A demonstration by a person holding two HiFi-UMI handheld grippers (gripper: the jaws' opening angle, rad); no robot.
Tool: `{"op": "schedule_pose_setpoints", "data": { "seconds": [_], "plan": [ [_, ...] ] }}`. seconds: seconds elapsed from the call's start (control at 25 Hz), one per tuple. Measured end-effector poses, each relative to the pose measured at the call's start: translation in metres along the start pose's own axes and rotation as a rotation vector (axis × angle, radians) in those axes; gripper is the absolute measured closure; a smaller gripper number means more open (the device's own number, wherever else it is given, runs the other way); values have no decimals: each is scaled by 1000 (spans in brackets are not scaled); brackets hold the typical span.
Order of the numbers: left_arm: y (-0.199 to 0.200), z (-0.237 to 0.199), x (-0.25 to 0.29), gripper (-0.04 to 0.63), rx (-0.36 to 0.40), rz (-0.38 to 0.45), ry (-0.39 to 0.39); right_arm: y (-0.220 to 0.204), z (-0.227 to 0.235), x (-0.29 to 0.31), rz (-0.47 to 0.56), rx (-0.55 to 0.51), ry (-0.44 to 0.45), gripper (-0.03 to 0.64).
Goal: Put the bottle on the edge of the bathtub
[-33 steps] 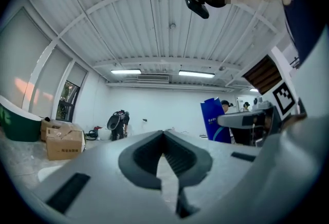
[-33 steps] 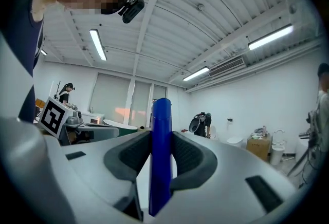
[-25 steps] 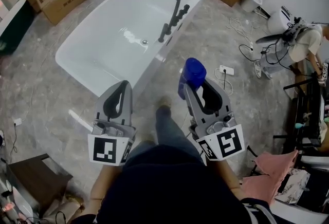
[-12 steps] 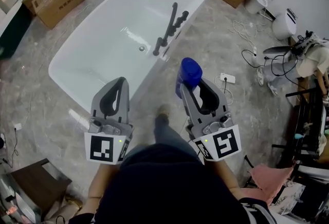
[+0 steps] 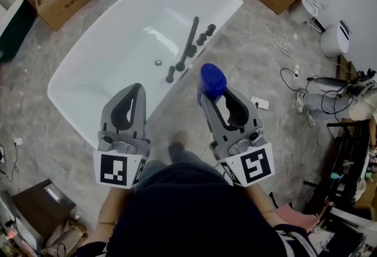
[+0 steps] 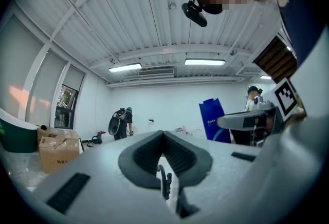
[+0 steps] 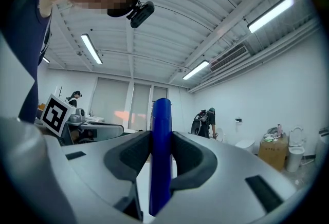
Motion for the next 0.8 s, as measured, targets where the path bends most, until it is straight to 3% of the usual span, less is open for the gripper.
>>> {"op": "schedule_pose_setpoints", "data": {
  "seconds": [0.4, 0.8],
  "plan": [
    [-15, -5, 62, 597, 8, -45, 23, -34, 49, 39, -2, 30, 25, 476],
    [-40, -33, 79, 597, -27, -143, 47, -67, 40, 74, -67, 78, 69, 476]
  ]
}}
Point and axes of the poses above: the fingertips, and each gripper's own axes: x forward along the fingers, z to its right, y out of its top, the point moved 2 cm from there along -x, backward along the fingers, and after that the axes turned 14 degrees about -x, right-handed, at the moved point
